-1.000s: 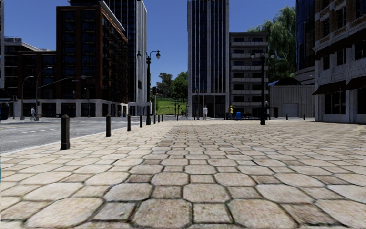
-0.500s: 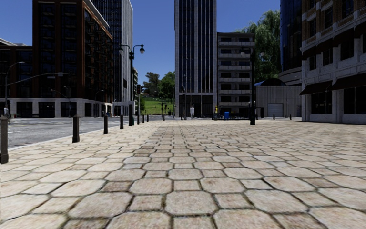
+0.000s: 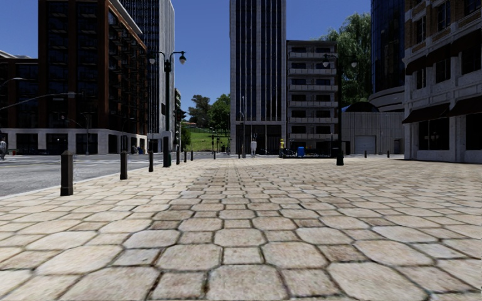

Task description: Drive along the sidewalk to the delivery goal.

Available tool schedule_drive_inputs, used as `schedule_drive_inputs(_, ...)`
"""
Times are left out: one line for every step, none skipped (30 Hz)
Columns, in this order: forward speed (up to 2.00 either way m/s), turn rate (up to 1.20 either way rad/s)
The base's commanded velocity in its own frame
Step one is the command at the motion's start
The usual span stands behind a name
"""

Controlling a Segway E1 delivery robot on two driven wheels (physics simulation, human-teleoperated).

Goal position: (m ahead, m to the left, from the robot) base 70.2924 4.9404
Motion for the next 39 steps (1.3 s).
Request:
schedule_drive_inputs(2.00, -0.90)
schedule_drive_inputs(2.00, -1.20)
schedule_drive_inputs(2.00, -1.20)
schedule_drive_inputs(2.00, -1.20)
schedule_drive_inputs(2.00, -1.20)
schedule_drive_inputs(2.00, -0.78)
schedule_drive_inputs(2.00, 0.00)
schedule_drive_inputs(2.00, 0.00)
schedule_drive_inputs(2.00, 0.00)
schedule_drive_inputs(2.00, 0.00)
schedule_drive_inputs(2.00, 0.00)
schedule_drive_inputs(2.00, 0.00)
schedule_drive_inputs(2.00, 0.00)
schedule_drive_inputs(2.00, 0.00)
schedule_drive_inputs(2.00, 0.00)
schedule_drive_inputs(2.00, 0.00)
schedule_drive_inputs(2.00, 0.00)
schedule_drive_inputs(2.00, 0.00)
schedule_drive_inputs(2.00, 0.00)
schedule_drive_inputs(2.00, 0.00)
schedule_drive_inputs(2.00, 0.00)
schedule_drive_inputs(2.00, 0.00)
schedule_drive_inputs(2.00, 0.00)
schedule_drive_inputs(2.00, 0.00)
schedule_drive_inputs(2.00, 0.00)
schedule_drive_inputs(2.00, 0.00)
schedule_drive_inputs(2.00, 0.00)
schedule_drive_inputs(2.00, 0.00)
schedule_drive_inputs(2.00, 0.00)
schedule_drive_inputs(2.00, 0.00)
schedule_drive_inputs(2.00, 0.00)
schedule_drive_inputs(2.00, 0.00)
schedule_drive_inputs(2.00, 0.00)
schedule_drive_inputs(2.00, 0.00)
schedule_drive_inputs(2.00, 0.00)
schedule_drive_inputs(2.00, 0.00)
schedule_drive_inputs(2.00, 0.00)
schedule_drive_inputs(2.00, 0.00)
schedule_drive_inputs(2.00, 0.00)
